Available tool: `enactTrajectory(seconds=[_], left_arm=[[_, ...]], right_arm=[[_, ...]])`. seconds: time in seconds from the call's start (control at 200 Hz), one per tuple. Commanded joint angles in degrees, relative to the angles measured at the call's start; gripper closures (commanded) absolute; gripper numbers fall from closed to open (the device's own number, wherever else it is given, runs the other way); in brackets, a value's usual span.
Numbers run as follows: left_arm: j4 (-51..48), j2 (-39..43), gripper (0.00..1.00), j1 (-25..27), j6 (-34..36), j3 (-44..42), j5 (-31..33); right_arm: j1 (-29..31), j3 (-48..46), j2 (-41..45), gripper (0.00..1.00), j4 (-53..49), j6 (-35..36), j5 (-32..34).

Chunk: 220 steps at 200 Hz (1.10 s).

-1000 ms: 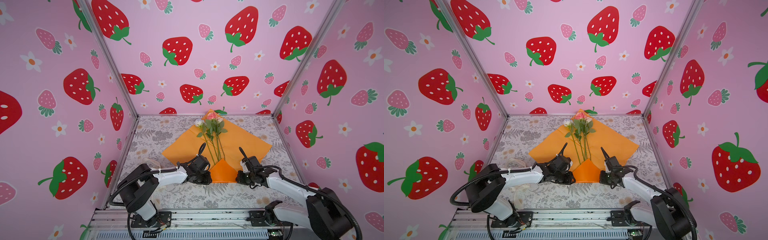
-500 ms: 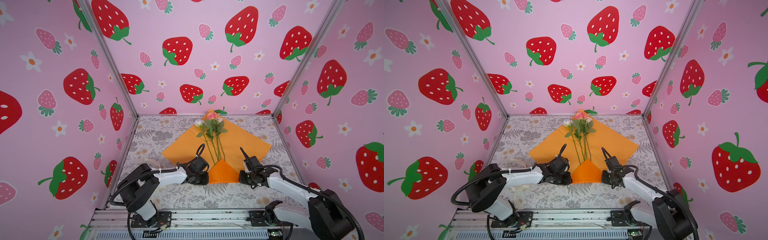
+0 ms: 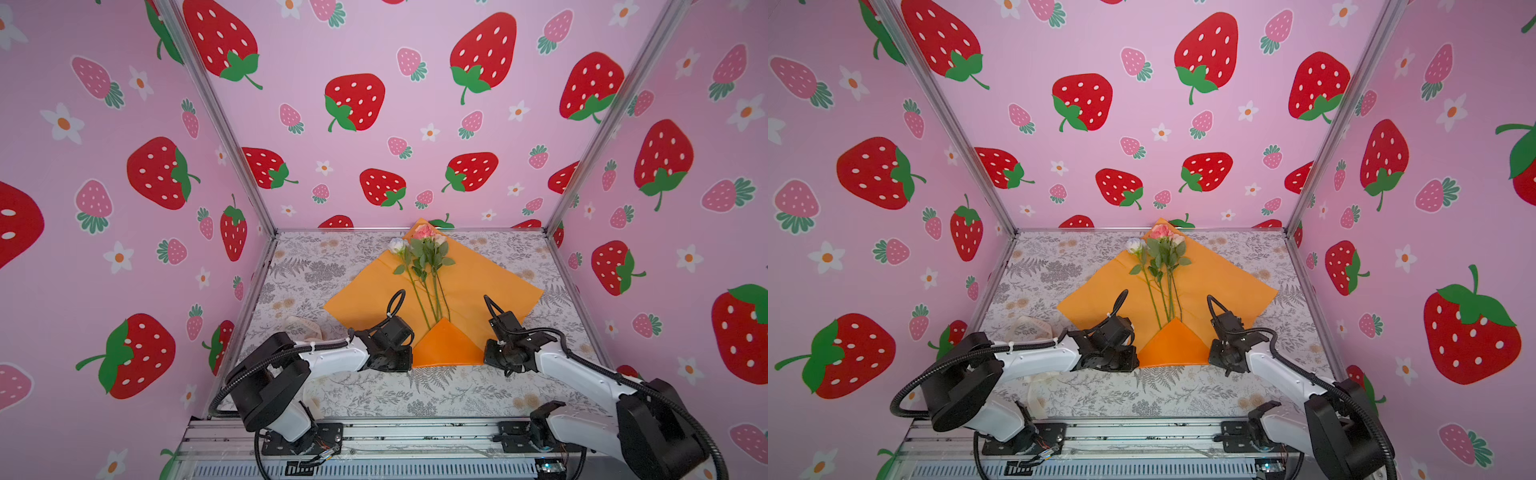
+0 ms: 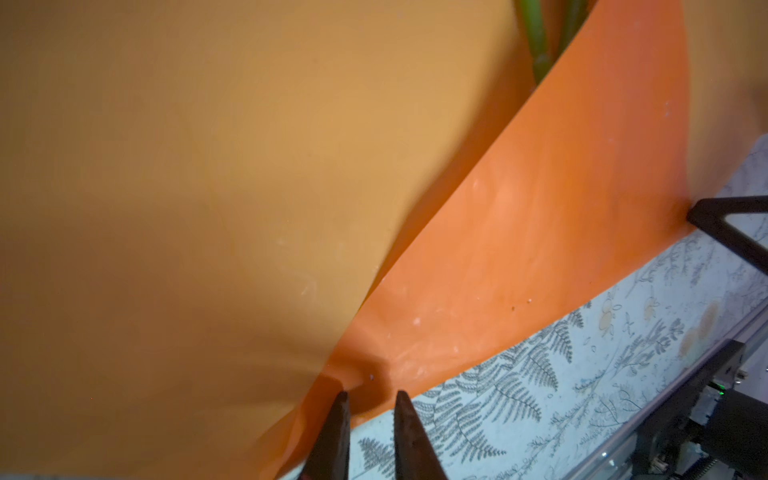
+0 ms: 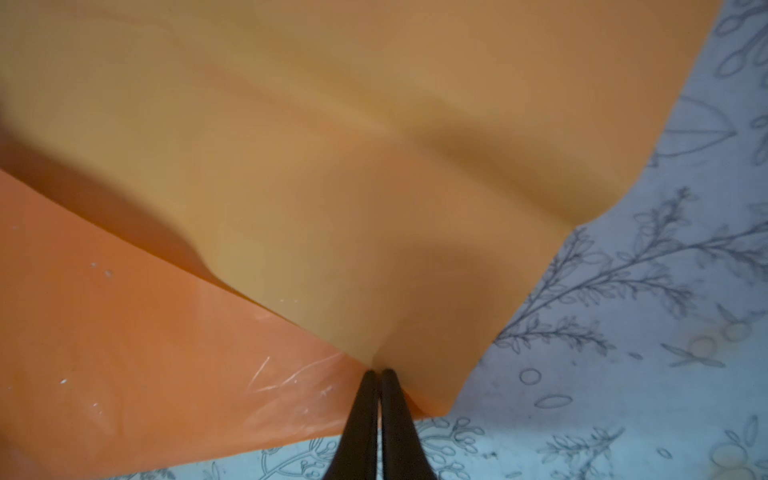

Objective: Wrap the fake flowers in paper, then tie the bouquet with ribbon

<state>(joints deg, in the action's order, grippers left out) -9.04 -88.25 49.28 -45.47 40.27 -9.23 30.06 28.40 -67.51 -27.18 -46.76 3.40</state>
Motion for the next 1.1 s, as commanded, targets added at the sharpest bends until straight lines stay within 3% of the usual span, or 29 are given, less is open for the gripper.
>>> enactTrajectory(seconds=[0.0, 0.18, 0.305, 0.37, 0.665, 0.83, 1.096], left_arm=[[-6.2, -0.6, 0.78, -0.4, -1.0, -2.5, 3.5], [-5.3, -1.4, 0.81, -0.4, -1.0, -2.0, 2.5], [-5.8, -1.7, 0.82, -0.4, -0.7, -1.2, 2.4], [-5.8, -1.4, 0.82, -0.4, -0.6, -1.4, 2.5], [-6.2, -1.3, 0.82, -0.4, -0.7, -1.4, 2.9], [-5.9, -1.2, 0.82, -0.4, -0.8, -1.5, 3.1], [-5.4, -1.4, 0.82, -0.4, -0.8, -1.4, 2.7]], right_arm=[[-0.5, -0.6, 0.8, 0.91, -3.2, -0.4, 2.0], [-0.1, 3.0, 6.7, 0.92, 5.1, 3.5, -10.0], [3.0, 2.8, 7.4, 0.90, 15.9, 0.1, -21.1], [6.6, 3.3, 4.7, 0.90, 19.6, -1.3, -23.7], [21.8, 9.1, -11.8, 0.92, 25.0, -4.5, -18.7], [23.0, 11.1, -15.3, 0.94, 21.4, -5.1, -13.7], [23.0, 12.3, -20.2, 0.94, 20.4, -3.3, -13.7]])
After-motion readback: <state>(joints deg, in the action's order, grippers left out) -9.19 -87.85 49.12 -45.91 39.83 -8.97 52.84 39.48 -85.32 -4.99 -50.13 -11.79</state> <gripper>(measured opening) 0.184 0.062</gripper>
